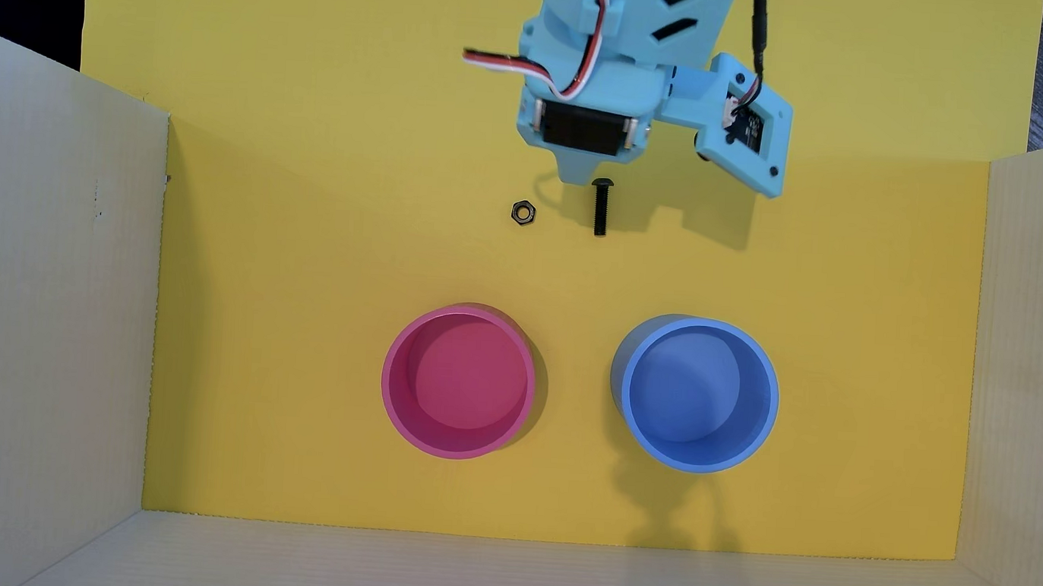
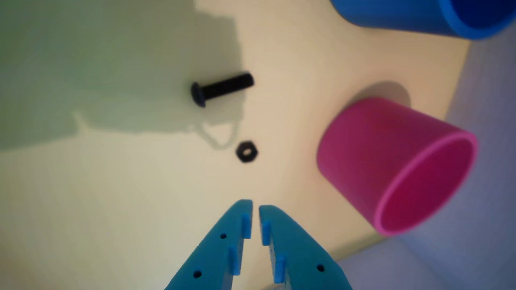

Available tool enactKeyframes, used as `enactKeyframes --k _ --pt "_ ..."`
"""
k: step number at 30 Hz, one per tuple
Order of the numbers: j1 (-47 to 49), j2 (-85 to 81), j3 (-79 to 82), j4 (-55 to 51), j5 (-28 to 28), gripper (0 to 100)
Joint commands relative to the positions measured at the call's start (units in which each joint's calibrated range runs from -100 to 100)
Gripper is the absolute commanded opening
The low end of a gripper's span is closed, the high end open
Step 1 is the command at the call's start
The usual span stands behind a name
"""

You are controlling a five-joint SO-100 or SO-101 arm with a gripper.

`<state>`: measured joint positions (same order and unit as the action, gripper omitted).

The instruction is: Pick up the bolt and place it in the pink box

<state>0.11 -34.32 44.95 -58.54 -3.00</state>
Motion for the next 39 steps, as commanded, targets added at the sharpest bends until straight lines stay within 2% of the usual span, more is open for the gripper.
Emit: enactKeyframes --k 1,23,32,39 --pt "-0.77 3.09 -2.30 1.19 -1.09 2" --pt "1.73 23.21 -13.34 0.33 -17.03 2" --pt "8.06 23.97 -13.43 -2.42 -19.68 2" --pt "7.03 24.05 -13.25 -2.42 -19.74 16"
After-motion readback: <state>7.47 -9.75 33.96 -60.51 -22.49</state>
